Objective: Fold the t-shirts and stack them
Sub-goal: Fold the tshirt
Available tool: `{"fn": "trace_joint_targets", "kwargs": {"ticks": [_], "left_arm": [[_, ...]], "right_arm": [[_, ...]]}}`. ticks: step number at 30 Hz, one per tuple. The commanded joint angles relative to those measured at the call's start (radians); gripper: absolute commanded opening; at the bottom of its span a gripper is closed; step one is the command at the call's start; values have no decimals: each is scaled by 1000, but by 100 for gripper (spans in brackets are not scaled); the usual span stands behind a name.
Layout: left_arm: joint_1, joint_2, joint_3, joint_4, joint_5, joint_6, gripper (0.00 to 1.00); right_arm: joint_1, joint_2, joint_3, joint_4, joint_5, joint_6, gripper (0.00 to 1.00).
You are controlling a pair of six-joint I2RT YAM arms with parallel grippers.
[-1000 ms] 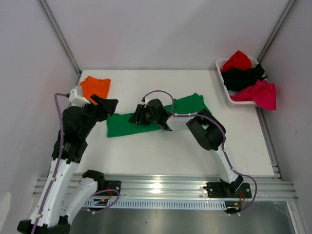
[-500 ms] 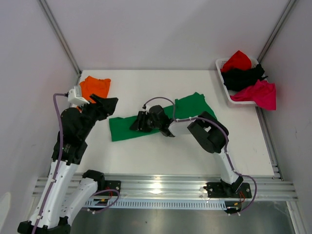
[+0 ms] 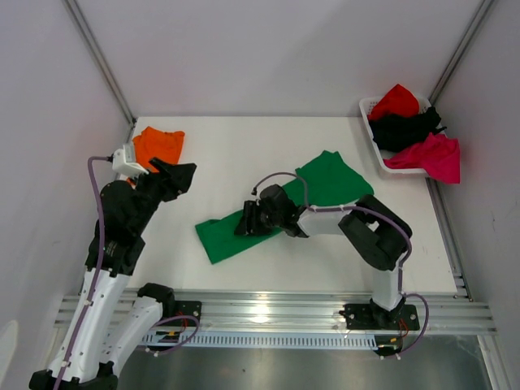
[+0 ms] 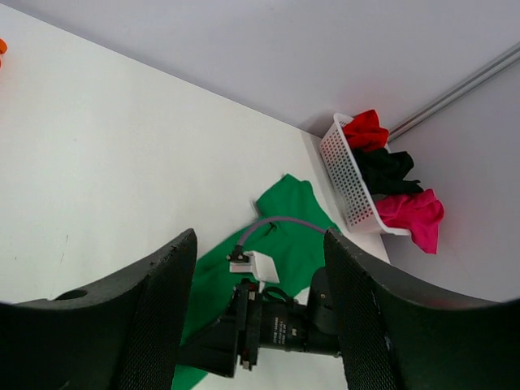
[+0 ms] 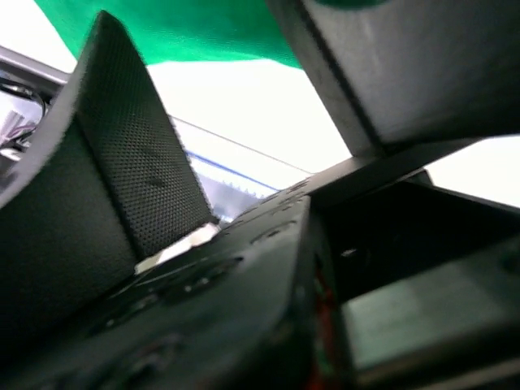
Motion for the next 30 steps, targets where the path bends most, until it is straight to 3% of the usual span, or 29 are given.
{"fn": "trace_joint_targets", "kwargs": {"ticks": [1, 18, 24, 28, 30], "left_arm": [[6, 6, 14, 29, 1, 26, 67], [9, 45, 33, 29, -31, 48, 67], [8, 69, 20, 59, 2, 29, 67], [9, 69, 28, 42, -2, 40, 67], [9, 60, 31, 36, -11, 49, 67]], "right_arm": [[13, -74, -51, -187, 15, -40, 55], [24, -733, -396, -611, 190, 79, 56], [24, -815, -373, -568, 288, 53, 56], [24, -790, -272, -611, 435, -10, 56], [21, -786, -220, -657, 603, -4, 56]]}}
